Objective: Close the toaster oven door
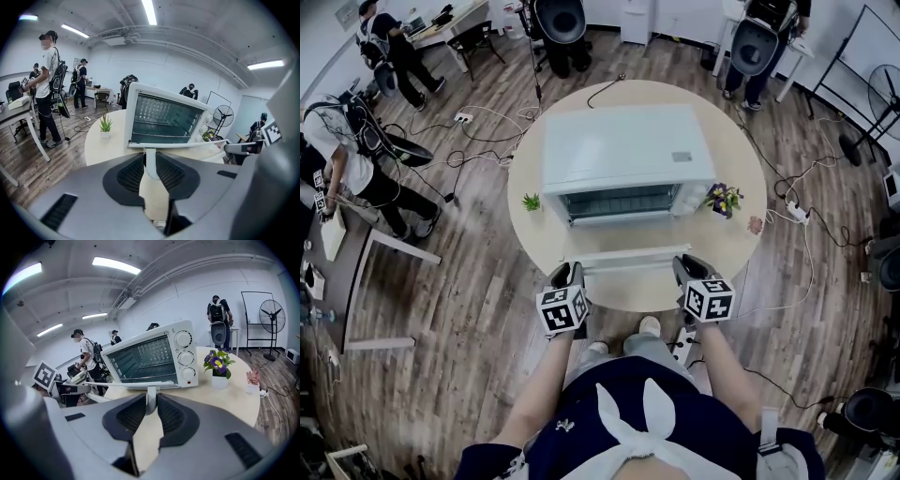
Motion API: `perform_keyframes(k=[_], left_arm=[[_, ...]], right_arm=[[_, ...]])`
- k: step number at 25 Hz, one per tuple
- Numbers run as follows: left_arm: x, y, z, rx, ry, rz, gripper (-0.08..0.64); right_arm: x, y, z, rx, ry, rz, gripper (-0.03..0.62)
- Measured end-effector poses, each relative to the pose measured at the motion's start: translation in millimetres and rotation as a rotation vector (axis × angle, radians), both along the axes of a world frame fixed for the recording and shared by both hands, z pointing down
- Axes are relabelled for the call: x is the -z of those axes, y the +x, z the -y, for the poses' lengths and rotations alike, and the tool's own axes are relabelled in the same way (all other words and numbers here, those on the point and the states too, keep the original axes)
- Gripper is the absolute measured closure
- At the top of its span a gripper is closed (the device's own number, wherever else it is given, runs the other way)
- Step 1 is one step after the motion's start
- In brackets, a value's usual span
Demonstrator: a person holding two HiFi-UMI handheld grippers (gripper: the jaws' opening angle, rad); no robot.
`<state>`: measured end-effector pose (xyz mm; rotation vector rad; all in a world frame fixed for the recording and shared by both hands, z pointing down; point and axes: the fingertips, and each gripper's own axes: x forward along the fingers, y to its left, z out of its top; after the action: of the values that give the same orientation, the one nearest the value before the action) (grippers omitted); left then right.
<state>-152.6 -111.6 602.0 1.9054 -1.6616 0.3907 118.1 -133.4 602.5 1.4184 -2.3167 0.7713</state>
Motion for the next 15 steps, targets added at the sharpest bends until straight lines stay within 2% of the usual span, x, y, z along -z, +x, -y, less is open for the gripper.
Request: perform_keyframes(k=[15], left_arm=[[9.4, -1.9, 6.0, 0.013, -0.006, -0.023, 0.469]], right_arm=[[10.3, -1.5, 6.0, 0.021, -0.006, 0.025, 0.508]])
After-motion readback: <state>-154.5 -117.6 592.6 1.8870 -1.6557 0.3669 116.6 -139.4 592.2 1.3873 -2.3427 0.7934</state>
